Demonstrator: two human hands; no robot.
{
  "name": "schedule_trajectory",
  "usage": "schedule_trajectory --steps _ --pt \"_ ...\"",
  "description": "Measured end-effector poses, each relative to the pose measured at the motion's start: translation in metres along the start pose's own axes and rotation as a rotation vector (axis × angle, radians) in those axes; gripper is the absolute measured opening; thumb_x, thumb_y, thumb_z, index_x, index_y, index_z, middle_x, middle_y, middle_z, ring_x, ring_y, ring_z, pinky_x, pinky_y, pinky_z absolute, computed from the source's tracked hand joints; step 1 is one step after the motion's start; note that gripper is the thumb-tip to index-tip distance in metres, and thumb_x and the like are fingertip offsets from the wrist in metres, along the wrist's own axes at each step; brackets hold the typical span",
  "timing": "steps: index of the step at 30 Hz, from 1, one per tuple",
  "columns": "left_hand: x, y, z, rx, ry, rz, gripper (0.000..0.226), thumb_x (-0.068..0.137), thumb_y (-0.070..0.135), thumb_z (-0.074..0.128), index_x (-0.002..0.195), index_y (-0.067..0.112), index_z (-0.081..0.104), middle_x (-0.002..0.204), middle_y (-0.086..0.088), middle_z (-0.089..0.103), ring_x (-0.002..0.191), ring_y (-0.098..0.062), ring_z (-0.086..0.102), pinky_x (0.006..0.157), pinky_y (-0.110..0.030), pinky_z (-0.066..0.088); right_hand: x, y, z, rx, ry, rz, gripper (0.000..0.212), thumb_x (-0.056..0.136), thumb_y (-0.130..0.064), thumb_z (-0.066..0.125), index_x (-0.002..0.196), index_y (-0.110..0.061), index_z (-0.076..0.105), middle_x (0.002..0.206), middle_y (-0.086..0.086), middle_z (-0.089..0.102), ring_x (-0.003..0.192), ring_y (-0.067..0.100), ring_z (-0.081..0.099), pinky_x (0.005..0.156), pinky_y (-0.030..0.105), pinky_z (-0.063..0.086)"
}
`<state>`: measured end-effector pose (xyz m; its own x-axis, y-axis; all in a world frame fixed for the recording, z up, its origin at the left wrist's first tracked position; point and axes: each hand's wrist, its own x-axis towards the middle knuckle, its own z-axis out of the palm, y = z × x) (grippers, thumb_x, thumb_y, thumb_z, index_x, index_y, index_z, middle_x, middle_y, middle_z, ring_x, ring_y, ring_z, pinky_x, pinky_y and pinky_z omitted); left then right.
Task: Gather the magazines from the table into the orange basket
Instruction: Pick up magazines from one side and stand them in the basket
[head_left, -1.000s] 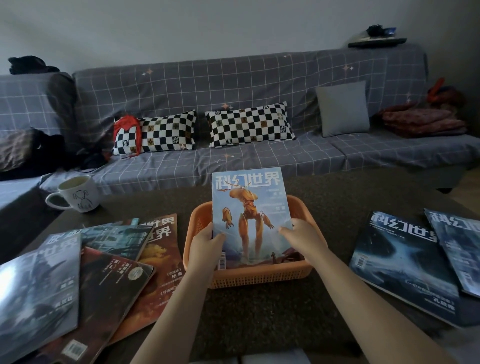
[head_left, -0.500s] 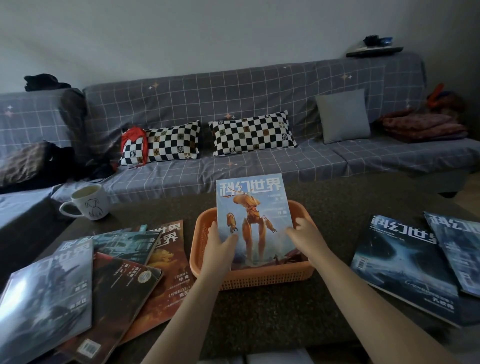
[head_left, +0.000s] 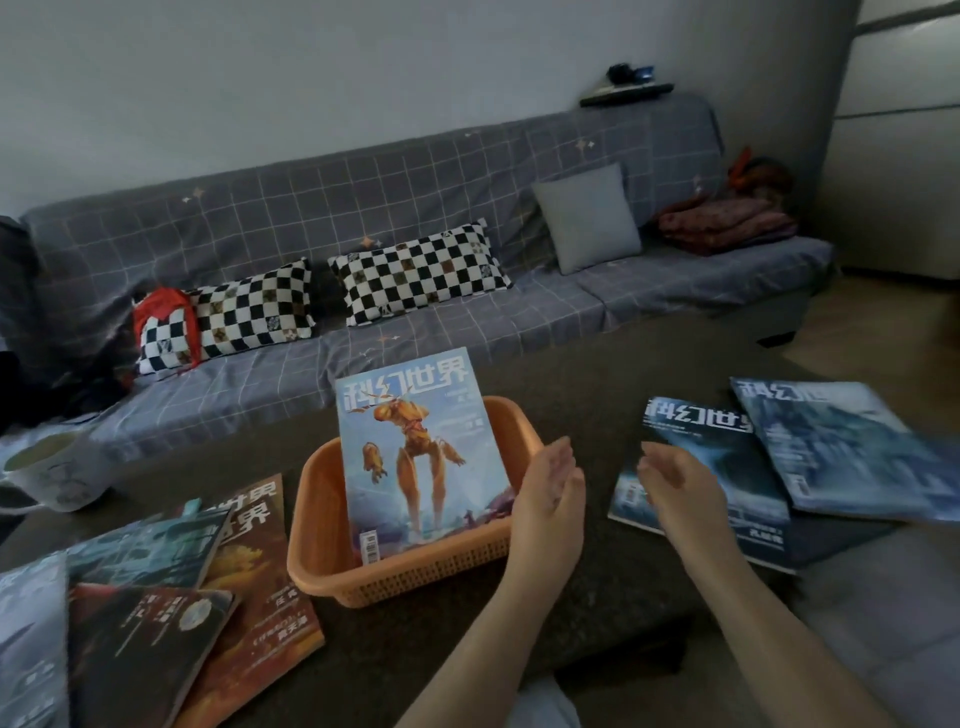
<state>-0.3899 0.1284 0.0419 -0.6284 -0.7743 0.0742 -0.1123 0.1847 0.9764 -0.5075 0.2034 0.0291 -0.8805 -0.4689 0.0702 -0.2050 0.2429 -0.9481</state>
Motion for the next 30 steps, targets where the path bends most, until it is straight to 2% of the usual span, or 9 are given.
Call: schedule_trajectory --steps 2,4,6,12,15,21,26,28,30 --pt "0.003 -0.005 0.025 0.016 -0.066 -0.005 0.041 0.099 0.022 0.049 0.139 0.027 0.045 0.139 0.01 0.051 0.124 0.0 0.048 0.105 -0.029 0.045 0.006 0.018 -0.019 -0.055 0.04 0.04 0.029 0.091 -0.016 0.055 0.12 -0.014 0.059 0.115 0.005 0.064 0.1 0.016 0.058 0.083 0.03 0.043" --pt "0.004 -0.007 0.045 0.052 -0.114 -0.028 0.041 0.099 0.022 0.049 0.14 0.027 0.045 0.13 0.017 0.051 0.115 0.007 0.049 0.093 -0.011 0.042 0.012 0.037 -0.035 -0.099 0.063 0.081 0.032 0.091 -0.015 0.057 0.123 -0.01 0.057 0.118 0.008 0.063 0.103 0.02 0.058 0.082 0.027 0.04" --pt "0.008 -0.015 0.06 0.103 -0.13 -0.057 0.04 0.099 0.023 0.049 0.139 0.026 0.046 0.127 0.018 0.053 0.109 0.007 0.052 0.086 -0.007 0.041 0.015 0.051 -0.049 -0.142 0.083 0.116 0.036 0.09 -0.015 0.059 0.125 -0.006 0.056 0.121 0.011 0.062 0.107 0.023 0.059 0.084 0.028 0.04" --pt "0.028 -0.042 0.089 0.271 -0.15 -0.162 0.044 0.099 0.026 0.049 0.142 0.022 0.044 0.141 0.005 0.05 0.127 -0.01 0.049 0.101 -0.023 0.042 0.022 0.085 -0.075 -0.562 0.111 0.204 0.048 0.089 -0.036 0.058 0.13 -0.012 0.053 0.13 0.013 0.055 0.122 0.034 0.046 0.102 0.041 0.038" --pt "0.042 -0.056 0.098 0.455 -0.145 -0.135 0.043 0.098 0.03 0.049 0.14 0.022 0.046 0.142 0.001 0.05 0.132 -0.014 0.046 0.112 -0.042 0.037 0.023 0.094 -0.079 -0.698 0.083 0.259 0.061 0.088 -0.048 0.056 0.135 -0.011 0.046 0.136 0.013 0.049 0.126 0.034 0.041 0.104 0.041 0.034" --pt "0.067 -0.05 0.108 0.421 -0.123 -0.22 0.051 0.093 0.031 0.056 0.141 0.019 0.042 0.13 -0.001 0.059 0.119 -0.021 0.058 0.103 -0.044 0.046 0.022 0.095 -0.072 -0.577 0.112 0.267 0.063 0.082 -0.044 0.066 0.132 -0.007 0.051 0.134 0.015 0.048 0.124 0.033 0.039 0.102 0.037 0.033" --pt "0.082 -0.048 0.107 0.418 -0.077 -0.319 0.07 0.086 0.036 0.068 0.145 0.011 0.039 0.139 -0.007 0.054 0.125 -0.024 0.054 0.107 -0.045 0.041 0.018 0.095 -0.072 -0.503 0.155 0.268 0.065 0.081 -0.04 0.07 0.134 -0.009 0.05 0.134 0.015 0.049 0.125 0.032 0.038 0.103 0.037 0.032" --pt "0.085 -0.045 0.107 0.344 -0.095 -0.367 0.062 0.084 0.033 0.072 0.138 0.01 0.05 0.127 -0.007 0.062 0.115 -0.021 0.061 0.103 -0.041 0.047 0.017 0.094 -0.074 -0.474 0.158 0.278 0.064 0.081 -0.038 0.07 0.134 -0.008 0.051 0.134 0.015 0.049 0.125 0.033 0.038 0.102 0.038 0.034" --pt "0.087 -0.045 0.107 0.307 -0.118 -0.376 0.042 0.084 0.029 0.073 0.119 0.008 0.061 0.106 -0.002 0.069 0.096 -0.016 0.067 0.092 -0.035 0.053 0.016 0.096 -0.074 -0.43 0.159 0.287 0.063 0.081 -0.038 0.07 0.134 -0.008 0.052 0.132 0.017 0.05 0.125 0.033 0.039 0.101 0.038 0.035"
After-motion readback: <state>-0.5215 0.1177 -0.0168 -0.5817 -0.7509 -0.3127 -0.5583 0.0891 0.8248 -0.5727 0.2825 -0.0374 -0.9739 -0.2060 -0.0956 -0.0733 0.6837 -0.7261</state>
